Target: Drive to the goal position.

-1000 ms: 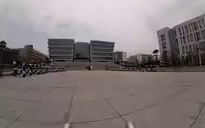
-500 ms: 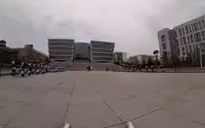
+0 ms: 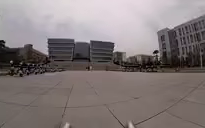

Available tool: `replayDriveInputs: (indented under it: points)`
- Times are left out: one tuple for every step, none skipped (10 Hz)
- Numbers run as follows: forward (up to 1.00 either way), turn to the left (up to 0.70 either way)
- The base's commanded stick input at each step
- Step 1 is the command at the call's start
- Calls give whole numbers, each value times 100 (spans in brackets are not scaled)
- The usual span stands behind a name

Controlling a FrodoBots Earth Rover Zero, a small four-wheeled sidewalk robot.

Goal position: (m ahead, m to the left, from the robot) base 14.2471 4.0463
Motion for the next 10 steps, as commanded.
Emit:
replayDriveInputs:
  points:
    - [50, 0]
    - [50, 0]
    - [50, 0]
    - [50, 0]
    - [50, 0]
    - [50, 0]
    - [50, 0]
    - [50, 0]
    - [50, 0]
    - [50, 0]
